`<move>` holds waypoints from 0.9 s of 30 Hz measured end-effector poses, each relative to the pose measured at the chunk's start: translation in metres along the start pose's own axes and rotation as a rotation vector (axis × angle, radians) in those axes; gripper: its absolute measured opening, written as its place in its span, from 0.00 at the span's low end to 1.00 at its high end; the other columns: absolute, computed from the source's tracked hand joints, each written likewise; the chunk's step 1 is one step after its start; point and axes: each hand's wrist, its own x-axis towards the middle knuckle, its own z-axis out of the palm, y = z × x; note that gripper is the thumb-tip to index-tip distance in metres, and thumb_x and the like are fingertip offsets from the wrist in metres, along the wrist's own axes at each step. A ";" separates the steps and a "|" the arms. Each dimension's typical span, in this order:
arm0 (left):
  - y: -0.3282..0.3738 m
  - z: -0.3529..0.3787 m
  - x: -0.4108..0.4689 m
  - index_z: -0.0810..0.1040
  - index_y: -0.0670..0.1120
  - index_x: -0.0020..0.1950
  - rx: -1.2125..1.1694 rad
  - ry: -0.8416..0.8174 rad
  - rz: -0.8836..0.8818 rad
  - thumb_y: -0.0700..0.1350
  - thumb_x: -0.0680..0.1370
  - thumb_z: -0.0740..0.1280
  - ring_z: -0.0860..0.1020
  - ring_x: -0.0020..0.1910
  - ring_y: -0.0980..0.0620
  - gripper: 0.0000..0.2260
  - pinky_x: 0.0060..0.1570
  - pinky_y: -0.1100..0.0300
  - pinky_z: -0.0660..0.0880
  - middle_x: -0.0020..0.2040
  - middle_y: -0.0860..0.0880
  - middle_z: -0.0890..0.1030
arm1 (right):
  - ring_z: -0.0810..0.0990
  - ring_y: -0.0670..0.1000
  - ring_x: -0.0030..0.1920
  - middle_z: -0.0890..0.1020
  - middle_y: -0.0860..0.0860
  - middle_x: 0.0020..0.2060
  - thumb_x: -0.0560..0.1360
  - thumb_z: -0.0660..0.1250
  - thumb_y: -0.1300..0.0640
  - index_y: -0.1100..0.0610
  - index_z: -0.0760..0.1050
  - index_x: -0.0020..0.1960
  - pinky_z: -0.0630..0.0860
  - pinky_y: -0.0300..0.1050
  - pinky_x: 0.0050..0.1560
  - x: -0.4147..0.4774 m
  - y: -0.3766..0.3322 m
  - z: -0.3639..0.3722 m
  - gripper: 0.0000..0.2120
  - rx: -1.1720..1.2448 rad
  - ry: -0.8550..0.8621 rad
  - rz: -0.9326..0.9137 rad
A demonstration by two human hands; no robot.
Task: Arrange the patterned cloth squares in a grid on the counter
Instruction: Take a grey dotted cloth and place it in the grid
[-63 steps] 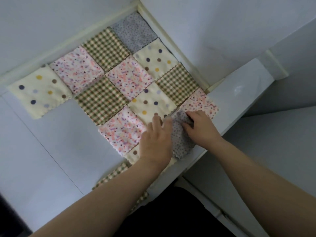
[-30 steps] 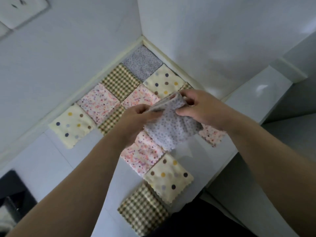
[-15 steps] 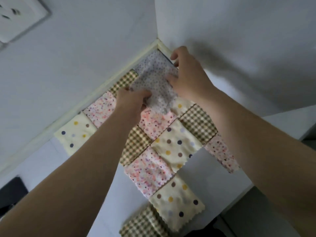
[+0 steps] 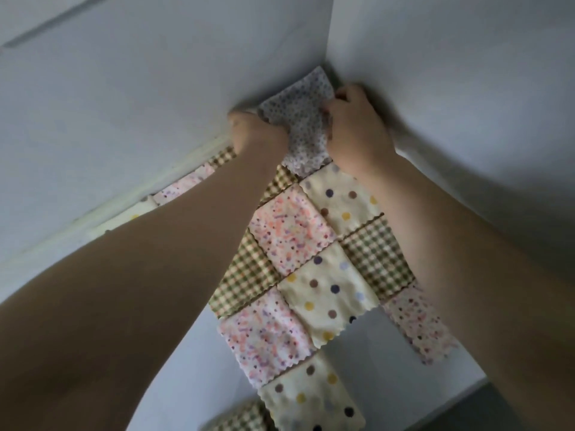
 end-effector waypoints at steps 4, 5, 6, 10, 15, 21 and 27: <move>-0.011 -0.007 -0.004 0.69 0.44 0.56 0.072 -0.018 0.052 0.46 0.74 0.77 0.75 0.44 0.52 0.19 0.47 0.58 0.76 0.42 0.53 0.72 | 0.74 0.61 0.63 0.72 0.60 0.66 0.79 0.61 0.63 0.60 0.75 0.65 0.75 0.52 0.60 0.003 0.000 0.003 0.15 -0.037 -0.041 0.024; -0.012 -0.009 -0.006 0.69 0.45 0.54 0.072 -0.033 0.051 0.46 0.74 0.77 0.75 0.42 0.53 0.19 0.46 0.57 0.77 0.43 0.53 0.73 | 0.73 0.61 0.66 0.72 0.61 0.67 0.79 0.62 0.62 0.61 0.76 0.65 0.73 0.51 0.62 0.002 0.000 0.003 0.15 -0.085 -0.047 0.009; -0.012 -0.010 -0.007 0.68 0.46 0.53 0.066 -0.050 0.049 0.45 0.73 0.77 0.75 0.41 0.53 0.19 0.46 0.56 0.80 0.43 0.53 0.73 | 0.73 0.60 0.67 0.72 0.61 0.67 0.79 0.63 0.62 0.61 0.77 0.64 0.73 0.49 0.62 0.002 0.000 0.004 0.15 -0.118 -0.048 -0.002; -0.010 -0.018 -0.017 0.70 0.44 0.58 0.179 -0.073 0.121 0.47 0.75 0.76 0.75 0.42 0.53 0.19 0.41 0.59 0.75 0.47 0.51 0.74 | 0.75 0.61 0.64 0.71 0.58 0.67 0.78 0.63 0.64 0.59 0.79 0.59 0.76 0.52 0.57 -0.005 -0.004 0.003 0.12 -0.141 -0.052 0.050; -0.014 -0.025 -0.035 0.71 0.43 0.62 0.709 0.037 0.714 0.47 0.77 0.71 0.73 0.59 0.43 0.17 0.61 0.50 0.72 0.62 0.44 0.71 | 0.69 0.66 0.65 0.71 0.60 0.66 0.73 0.62 0.67 0.62 0.76 0.59 0.72 0.59 0.59 -0.011 -0.011 0.003 0.15 -0.288 0.066 -0.005; -0.025 -0.013 -0.030 0.70 0.45 0.73 0.977 -0.156 0.949 0.57 0.79 0.65 0.67 0.73 0.43 0.26 0.72 0.47 0.65 0.72 0.46 0.71 | 0.75 0.61 0.63 0.72 0.55 0.68 0.76 0.64 0.64 0.60 0.73 0.66 0.79 0.57 0.52 0.008 -0.003 0.001 0.19 -0.291 0.000 -0.225; -0.032 -0.010 -0.019 0.54 0.46 0.83 1.085 -0.311 0.806 0.61 0.83 0.57 0.51 0.82 0.47 0.33 0.79 0.50 0.48 0.83 0.47 0.54 | 0.76 0.60 0.67 0.64 0.53 0.77 0.74 0.69 0.65 0.61 0.60 0.79 0.77 0.55 0.55 0.019 -0.002 0.013 0.36 -0.385 -0.172 -0.126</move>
